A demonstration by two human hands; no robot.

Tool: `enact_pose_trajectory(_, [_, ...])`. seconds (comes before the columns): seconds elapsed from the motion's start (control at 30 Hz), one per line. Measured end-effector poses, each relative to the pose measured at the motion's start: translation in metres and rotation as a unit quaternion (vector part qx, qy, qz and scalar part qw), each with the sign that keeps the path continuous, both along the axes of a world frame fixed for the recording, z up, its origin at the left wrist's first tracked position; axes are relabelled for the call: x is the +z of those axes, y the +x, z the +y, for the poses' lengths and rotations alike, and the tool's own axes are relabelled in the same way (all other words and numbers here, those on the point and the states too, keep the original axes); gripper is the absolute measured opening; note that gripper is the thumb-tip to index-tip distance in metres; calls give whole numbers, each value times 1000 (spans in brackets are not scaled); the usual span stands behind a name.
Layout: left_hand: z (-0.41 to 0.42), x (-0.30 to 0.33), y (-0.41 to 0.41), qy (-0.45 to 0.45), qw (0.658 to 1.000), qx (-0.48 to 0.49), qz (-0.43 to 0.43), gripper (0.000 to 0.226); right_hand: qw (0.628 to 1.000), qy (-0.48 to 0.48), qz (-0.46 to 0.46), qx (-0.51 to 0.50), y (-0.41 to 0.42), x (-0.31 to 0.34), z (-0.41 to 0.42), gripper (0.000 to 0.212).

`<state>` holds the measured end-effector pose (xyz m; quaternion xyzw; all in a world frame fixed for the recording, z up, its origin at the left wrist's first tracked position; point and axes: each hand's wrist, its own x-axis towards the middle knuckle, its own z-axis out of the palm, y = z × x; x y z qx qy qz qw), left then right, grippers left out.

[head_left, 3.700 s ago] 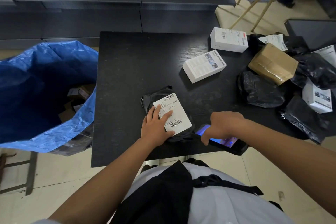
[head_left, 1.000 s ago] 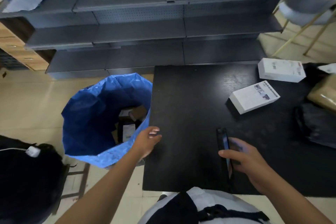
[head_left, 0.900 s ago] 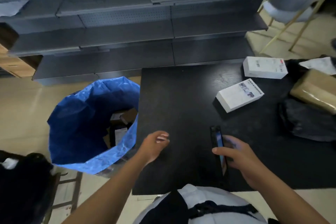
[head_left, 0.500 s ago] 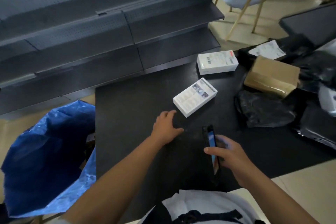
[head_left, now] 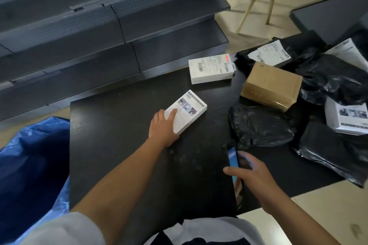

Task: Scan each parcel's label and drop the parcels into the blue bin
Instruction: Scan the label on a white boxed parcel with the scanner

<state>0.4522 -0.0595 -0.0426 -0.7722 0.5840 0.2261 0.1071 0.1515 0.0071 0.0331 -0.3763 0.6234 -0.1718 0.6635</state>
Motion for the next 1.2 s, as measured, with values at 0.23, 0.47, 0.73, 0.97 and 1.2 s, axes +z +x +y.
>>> enact_pose_trajectory(0.23, [73, 21, 2, 15, 975, 186, 119, 108, 999, 11, -22, 33, 20, -8, -16, 84])
enact_pose_trajectory(0.47, [163, 26, 1, 16, 793, 432, 429, 77, 996, -2, -57, 71, 44, -16, -17, 75])
enact_pose_trajectory(0.73, [198, 26, 13, 0, 729, 493, 476, 49, 994, 18, -59, 90, 59, -31, -4, 79])
enact_pose_trajectory(0.97, [183, 27, 5, -101, 798, 491, 335, 93, 993, 11, -65, 99, 55, -38, 2, 77])
enact_pose_trajectory(1.2, [151, 27, -21, -122, 881, 426, 169, 79, 995, 20, -56, 78, 45, -44, 18, 74])
